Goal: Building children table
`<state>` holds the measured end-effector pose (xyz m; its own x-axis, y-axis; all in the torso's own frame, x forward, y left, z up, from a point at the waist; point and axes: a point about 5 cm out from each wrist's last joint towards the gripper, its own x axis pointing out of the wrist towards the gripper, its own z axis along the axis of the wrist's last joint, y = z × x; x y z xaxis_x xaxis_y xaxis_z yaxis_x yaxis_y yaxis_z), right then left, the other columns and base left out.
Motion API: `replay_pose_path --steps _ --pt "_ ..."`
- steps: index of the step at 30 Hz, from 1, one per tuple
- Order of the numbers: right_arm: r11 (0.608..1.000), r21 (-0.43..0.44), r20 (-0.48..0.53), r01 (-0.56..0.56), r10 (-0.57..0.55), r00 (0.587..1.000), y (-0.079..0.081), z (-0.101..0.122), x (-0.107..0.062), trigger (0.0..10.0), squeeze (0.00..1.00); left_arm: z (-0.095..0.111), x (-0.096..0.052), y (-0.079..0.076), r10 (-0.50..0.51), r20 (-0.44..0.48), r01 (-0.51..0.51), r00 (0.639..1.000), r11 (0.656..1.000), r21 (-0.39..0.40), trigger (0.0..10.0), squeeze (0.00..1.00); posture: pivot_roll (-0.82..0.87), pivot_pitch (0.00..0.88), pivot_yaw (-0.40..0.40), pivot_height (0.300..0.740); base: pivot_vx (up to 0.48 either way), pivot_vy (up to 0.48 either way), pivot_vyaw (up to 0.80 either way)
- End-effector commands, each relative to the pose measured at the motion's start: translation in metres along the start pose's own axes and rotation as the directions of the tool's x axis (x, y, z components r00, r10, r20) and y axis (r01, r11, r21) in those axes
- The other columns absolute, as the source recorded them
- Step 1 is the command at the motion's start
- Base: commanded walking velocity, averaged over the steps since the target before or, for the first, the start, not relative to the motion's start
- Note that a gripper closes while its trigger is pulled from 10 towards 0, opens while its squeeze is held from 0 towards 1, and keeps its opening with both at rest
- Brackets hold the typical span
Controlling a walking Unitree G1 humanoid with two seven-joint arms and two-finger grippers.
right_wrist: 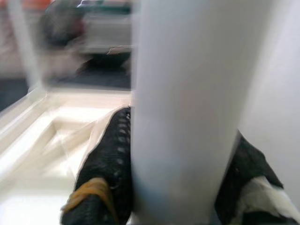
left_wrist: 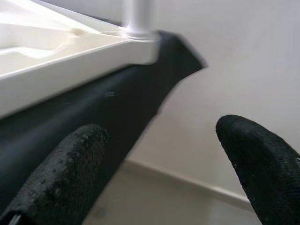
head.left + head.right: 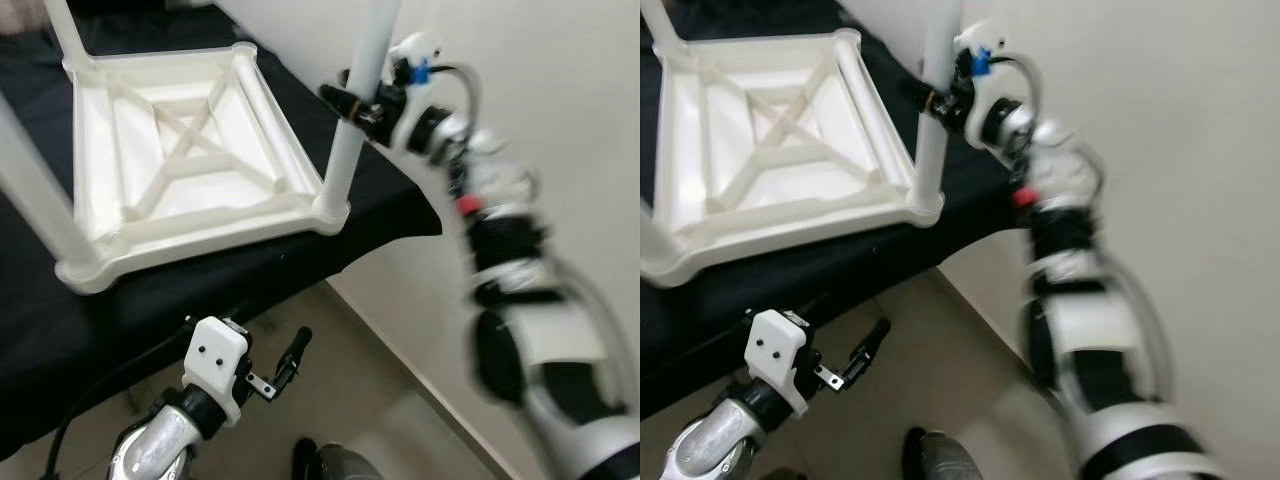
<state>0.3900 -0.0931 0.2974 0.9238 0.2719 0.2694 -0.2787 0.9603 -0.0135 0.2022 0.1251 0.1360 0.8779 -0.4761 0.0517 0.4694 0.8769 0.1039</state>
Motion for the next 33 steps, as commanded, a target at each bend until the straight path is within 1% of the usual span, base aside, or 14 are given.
replay_pose_path --steps 1,2,3,5,11,12,19,21,24,25,26,27,30,33 --pt "1.0 0.01 -0.103 -0.007 0.008 0.995 0.027 -0.027 -0.008 0.0 0.0 -0.003 0.006 0.004 -0.002 -0.005 0.002 1.0 1.0 0.021 10.0 0.0 0.0 0.044 -0.12 0.74 0.0 0.0 0.0" --pt "1.0 0.01 -0.103 -0.007 0.008 0.995 0.027 -0.027 -0.008 0.0 0.0 -0.003 0.006 0.004 -0.002 -0.005 0.002 1.0 1.0 0.021 10.0 0.0 0.0 0.044 -0.12 0.74 0.0 0.0 0.0" --pt "0.986 0.064 -0.114 -0.153 0.16 0.981 0.059 -0.037 -0.008 0.0 0.0 -0.006 0.011 0.008 0.002 -0.013 -0.001 1.0 0.999 0.041 10.0 0.0 0.0 0.005 -0.114 0.74 0.0 0.0 0.0" --pt "0.962 0.097 -0.11 -0.257 0.267 0.957 0.077 -0.038 -0.002 0.0 0.0 -0.009 0.015 0.012 0.003 -0.02 -0.002 1.0 0.999 0.05 10.0 0.0 0.01 0.0 -0.126 0.74 0.0 0.0 0.0" --pt "0.925 0.133 -0.116 -0.356 0.371 0.921 0.09 -0.027 0.011 0.0 0.0 -0.013 0.017 0.016 0.019 -0.026 -0.018 0.999 0.998 0.054 10.0 0.0 0.02 0.0 -0.137 0.74 0.0 0.0 0.0" --pt "0.894 0.162 -0.11 -0.418 0.438 0.892 0.095 -0.023 0.01 10.0 0.0 -0.013 0.014 0.017 0.035 -0.024 -0.034 0.999 0.998 0.056 10.0 0.0 0.03 0.0 -0.134 0.74 0.0 0.0 0.0" --pt "0.835 0.17 -0.074 -0.524 0.541 0.838 0.094 -0.016 0.003 10.0 0.0 -0.012 0.011 0.017 0.047 -0.02 -0.046 0.999 0.997 0.06 10.0 0.0 0.03 0.007 -0.129 0.74 0.0 0.0 0.0" --pt "0.724 -0.01 -0.06 -0.689 0.688 0.724 0.07 -0.016 -0.01 10.0 1.0 -0.01 0.007 0.013 0.025 -0.016 -0.025 1.0 0.998 0.051 10.0 0.0 0.04 0.049 -0.121 0.74 0.0 0.0 0.0" --pt "0.663 -0.088 -0.09 -0.744 0.738 0.669 0.059 -0.019 -0.015 10.0 1.0 -0.01 0.006 0.011 0.016 -0.014 -0.015 1.0 0.999 0.047 10.0 0.0 0.04 0.053 -0.121 0.74 0.0 0.0 0.0" --pt "0.59 -0.138 -0.138 -0.796 0.784 0.605 0.044 -0.02 -0.016 10.0 1.0 -0.008 0.002 0.007 0.008 -0.011 -0.008 1.0 0.999 0.042 10.0 0.0 0.05 0.085 -0.123 0.74 0.0 0.0 0.0" --pt "0.59 -0.138 -0.138 -0.796 0.784 0.605 0.044 -0.02 -0.016 10.0 1.0 -0.008 0.002 0.007 0.008 -0.011 -0.008 1.0 0.999 0.042 10.0 0.0 0.05 0.085 -0.123 0.74 0.0 0.0 0.0" --pt "0.524 -0.134 -0.159 -0.841 0.826 0.54 0.032 -0.018 -0.017 10.0 1.0 -0.006 -0.001 0.004 0.005 -0.007 -0.004 1.0 0.999 0.04 10.0 0.0 0.06 0.108 -0.125 0.74 0.0 0.0 0.0" --pt "0.451 -0.093 -0.145 -0.888 0.876 0.46 0.017 -0.006 -0.015 10.0 1.0 -0.003 -0.008 -0.001 0.003 -0.005 -0.003 1.0 0.999 0.035 10.0 0.0 0.07 0.134 -0.129 0.74 0.0 0.0 0.0" --pt "0.423 -0.065 -0.125 -0.904 0.895 0.428 0.013 0.0 -0.015 10.0 1.0 -0.001 -0.01 -0.004 0.004 -0.007 -0.004 1.0 0.999 0.032 10.0 0.0 0.08 0.149 -0.132 0.74 0.0 0.0 0.0"
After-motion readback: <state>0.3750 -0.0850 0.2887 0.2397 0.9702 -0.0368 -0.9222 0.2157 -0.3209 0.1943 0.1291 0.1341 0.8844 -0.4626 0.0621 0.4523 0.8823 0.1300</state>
